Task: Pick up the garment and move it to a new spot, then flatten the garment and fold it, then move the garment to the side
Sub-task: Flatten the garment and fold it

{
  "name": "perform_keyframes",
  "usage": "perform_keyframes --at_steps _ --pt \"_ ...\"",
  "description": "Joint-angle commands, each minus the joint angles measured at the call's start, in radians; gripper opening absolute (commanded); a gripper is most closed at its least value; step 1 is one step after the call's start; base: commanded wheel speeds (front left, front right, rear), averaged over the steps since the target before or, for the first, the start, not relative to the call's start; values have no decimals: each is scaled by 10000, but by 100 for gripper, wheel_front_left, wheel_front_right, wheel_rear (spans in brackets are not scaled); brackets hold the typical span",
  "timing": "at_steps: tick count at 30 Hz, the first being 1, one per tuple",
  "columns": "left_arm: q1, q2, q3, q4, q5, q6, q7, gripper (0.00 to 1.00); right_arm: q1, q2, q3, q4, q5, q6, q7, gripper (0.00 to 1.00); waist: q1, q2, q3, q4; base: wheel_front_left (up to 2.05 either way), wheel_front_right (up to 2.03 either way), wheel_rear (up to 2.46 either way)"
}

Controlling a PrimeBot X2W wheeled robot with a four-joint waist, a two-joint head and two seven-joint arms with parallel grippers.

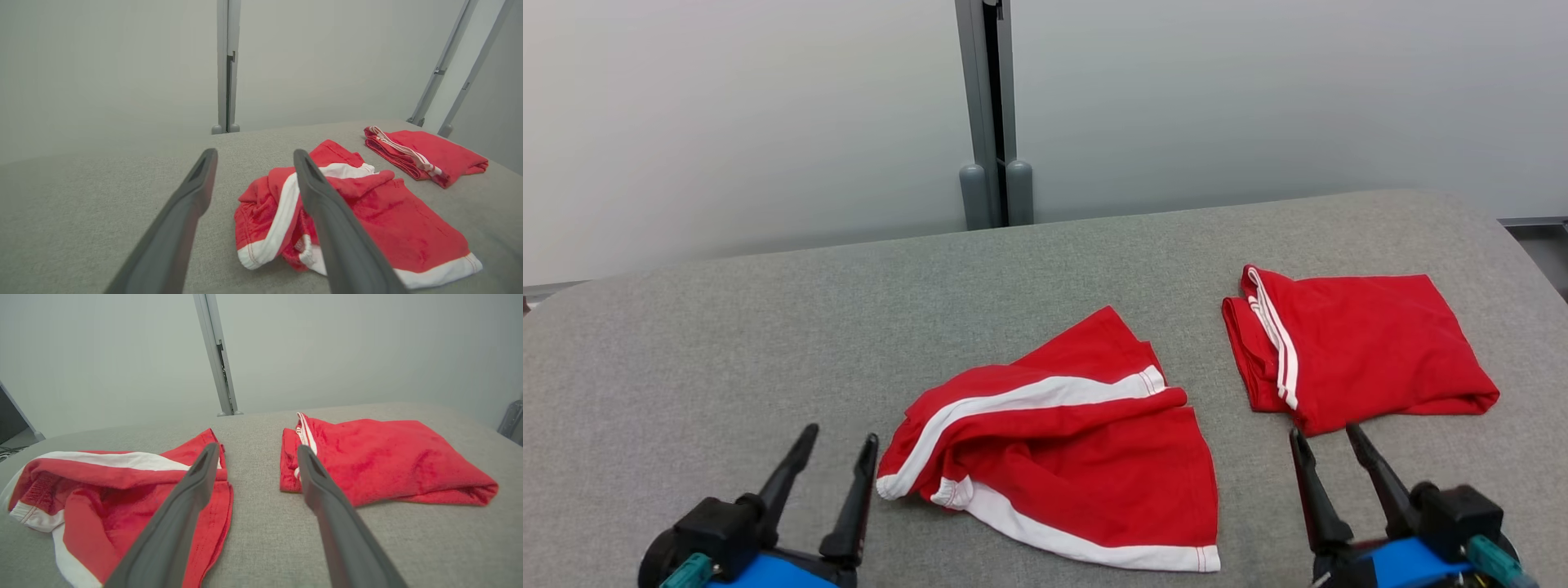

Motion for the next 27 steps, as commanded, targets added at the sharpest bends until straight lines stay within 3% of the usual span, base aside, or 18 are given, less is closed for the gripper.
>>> perform_keyframes --at_steps 1,6,14,27 --pt "158 214 -367 -273 -179 -81 373 100 350 -126 28 -80 118 1 -26 100 1 0 50 -31 0 0 0" --pt "242 909 -1282 -1060 -529 -59 1574 100 829 -568 794 -281 773 1 752 100 1 0 466 -163 0 0 0" --pt "-142 1474 -2277 -1357 -971 -63 2736 100 660 -952 2725 181 2335 1 2345 100 1 0 1004 -273 0 0 0" --pt "-1472 1815 -3365 -418 -1275 -64 3412 100 -622 -627 3791 1622 2741 1 2368 100 1 0 1549 -417 0 0 0"
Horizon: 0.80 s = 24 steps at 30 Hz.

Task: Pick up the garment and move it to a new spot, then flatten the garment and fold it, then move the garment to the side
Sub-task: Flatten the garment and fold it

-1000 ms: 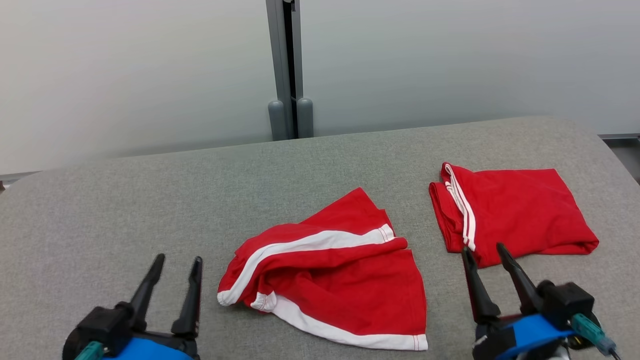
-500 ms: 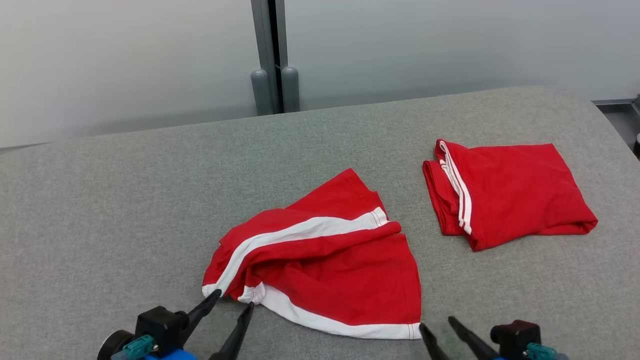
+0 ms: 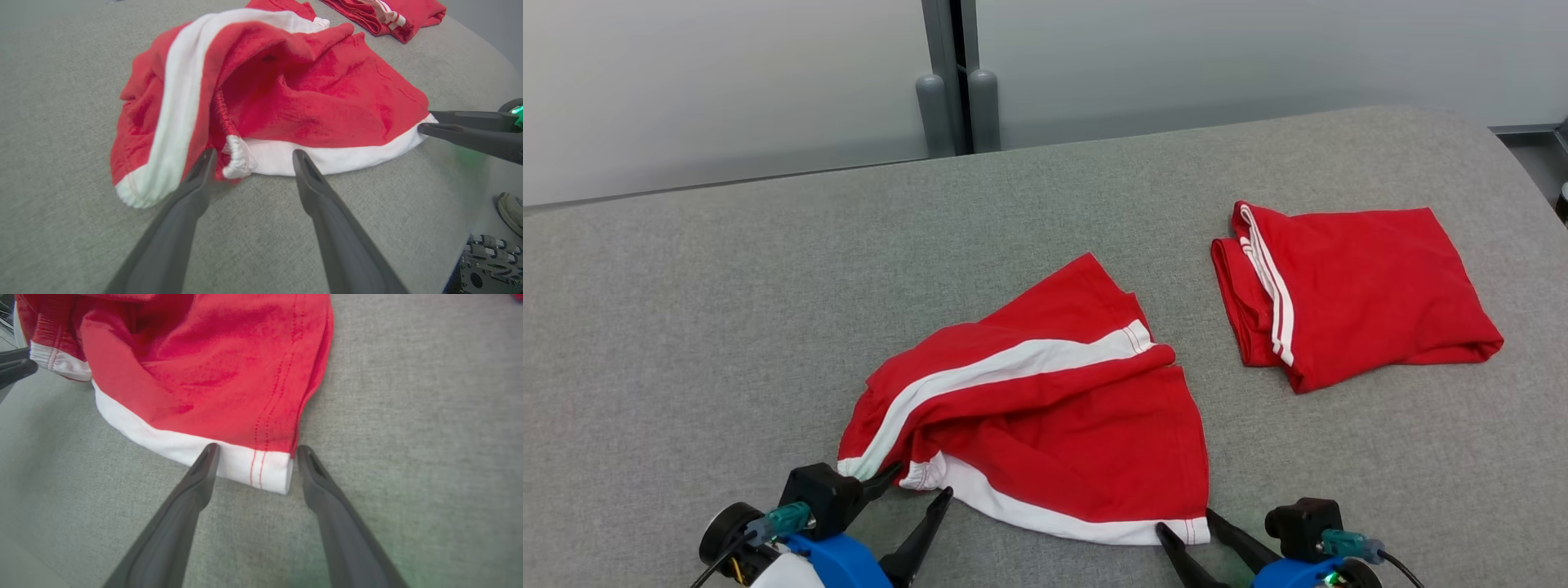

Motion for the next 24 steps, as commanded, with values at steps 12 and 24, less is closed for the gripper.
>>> perform_keyframes --at_steps 12,24 --pt "-761 281 -401 755 -128 11 371 0 -808 -5 1497 940 853 1 350 0 -1 1 237 -162 0 0 0" --pt "-1166 1233 537 -644 -1422 11 212 0 -1693 -1223 1735 -1144 2698 1 -1079 0 -1 1 312 -57 0 0 0"
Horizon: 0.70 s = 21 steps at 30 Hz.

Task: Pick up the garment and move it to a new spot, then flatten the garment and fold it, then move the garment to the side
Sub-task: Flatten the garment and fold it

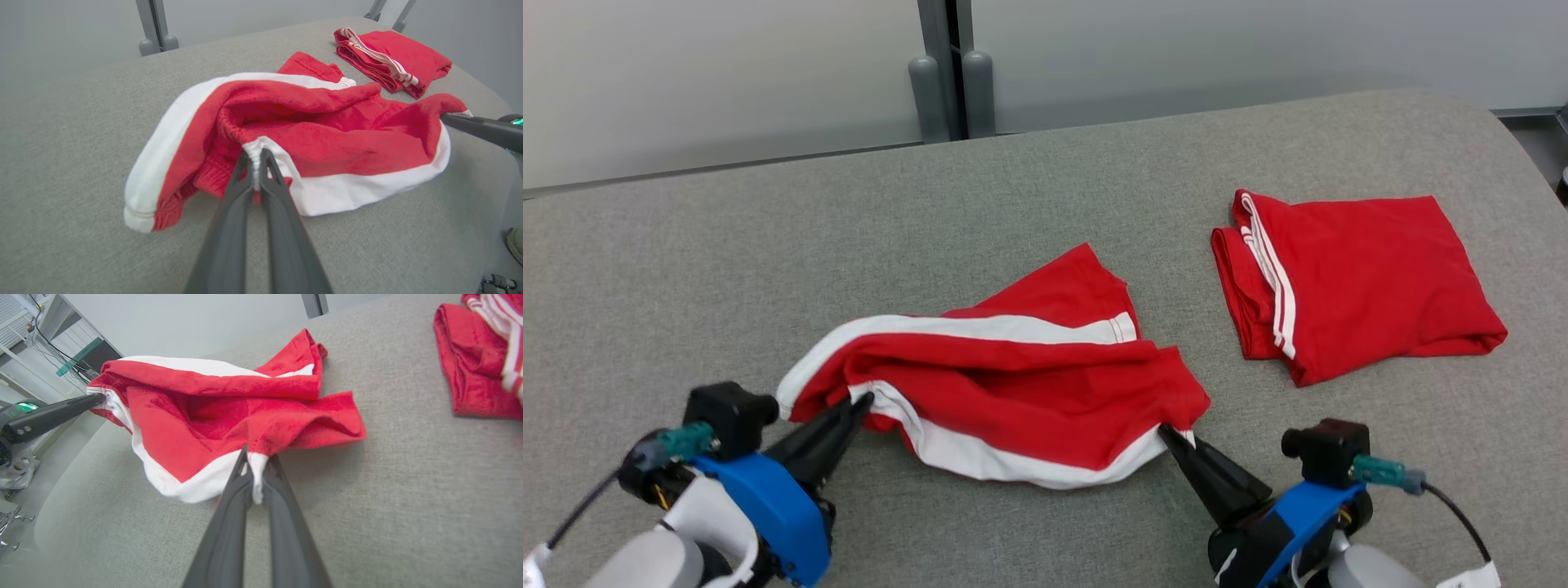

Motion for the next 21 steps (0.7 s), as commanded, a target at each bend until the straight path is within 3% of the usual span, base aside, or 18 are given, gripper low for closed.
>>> perform_keyframes --at_steps 1,4,6,12,15,17,21 --pt "-403 247 114 -162 -155 -6 144 0 -407 -244 55 -161 64 1 107 0 0 -2 90 -11 0 0 0" --pt "-1154 376 268 -585 -1390 -20 496 0 -1185 -364 294 -534 560 1 512 0 0 -2 414 -2 0 0 0" --pt "-1864 827 299 -489 -2149 -6 958 0 -1949 -593 333 -516 795 1 827 0 0 -2 699 -13 0 0 0" --pt "-4609 1405 94 663 -4733 -9 3487 0 -4737 -225 103 -1 2284 1 1768 0 0 -2 1970 45 0 0 0" --pt "-6026 1338 73 1661 -5757 -12 4965 0 -6308 55 -95 693 2714 2 2096 0 0 -2 2626 91 0 0 0" --pt "-7110 1342 150 2294 -6015 -12 5664 0 -7340 235 -310 1182 2904 2 2074 0 0 -2 2990 91 0 0 0" --pt "-9160 1113 364 3236 -5714 -13 5715 0 -9281 575 -685 2123 2817 2 1601 0 0 -2 3570 58 0 0 0"
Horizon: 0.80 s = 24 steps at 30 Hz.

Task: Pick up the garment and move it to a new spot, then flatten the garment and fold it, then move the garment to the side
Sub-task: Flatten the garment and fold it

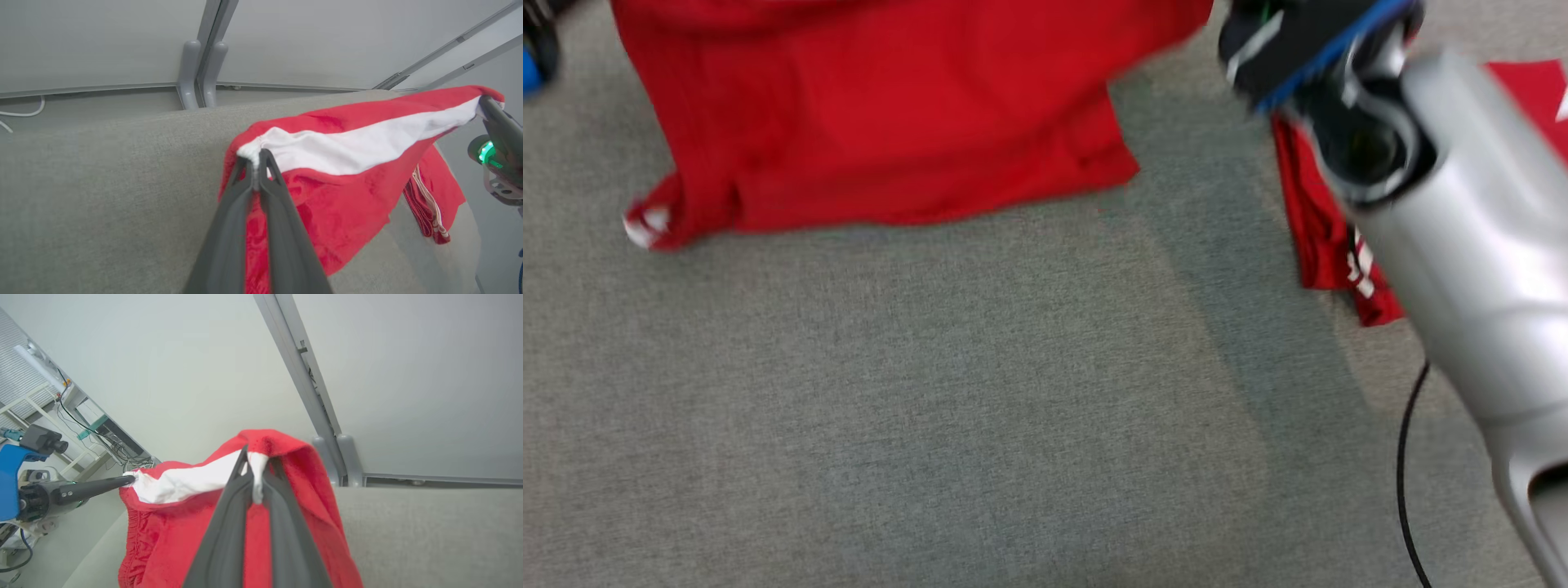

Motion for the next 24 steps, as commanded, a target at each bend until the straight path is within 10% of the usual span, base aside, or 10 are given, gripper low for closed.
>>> perform_keyframes --at_steps 1,14,24 --pt "-774 -174 78 213 166 12 -162 0 -787 121 -246 380 -82 3 -344 0 -6 -5 368 182 0 0 0" --pt "-4696 -878 -173 1744 1268 13 -1916 0 -4476 148 -718 1846 -246 3 -1692 0 -6 -5 646 171 0 0 0" --pt "-1949 -252 -1842 492 314 12 -2825 0 -1469 -778 1575 415 -308 3 -1455 0 -6 -5 -60 366 0 0 0"
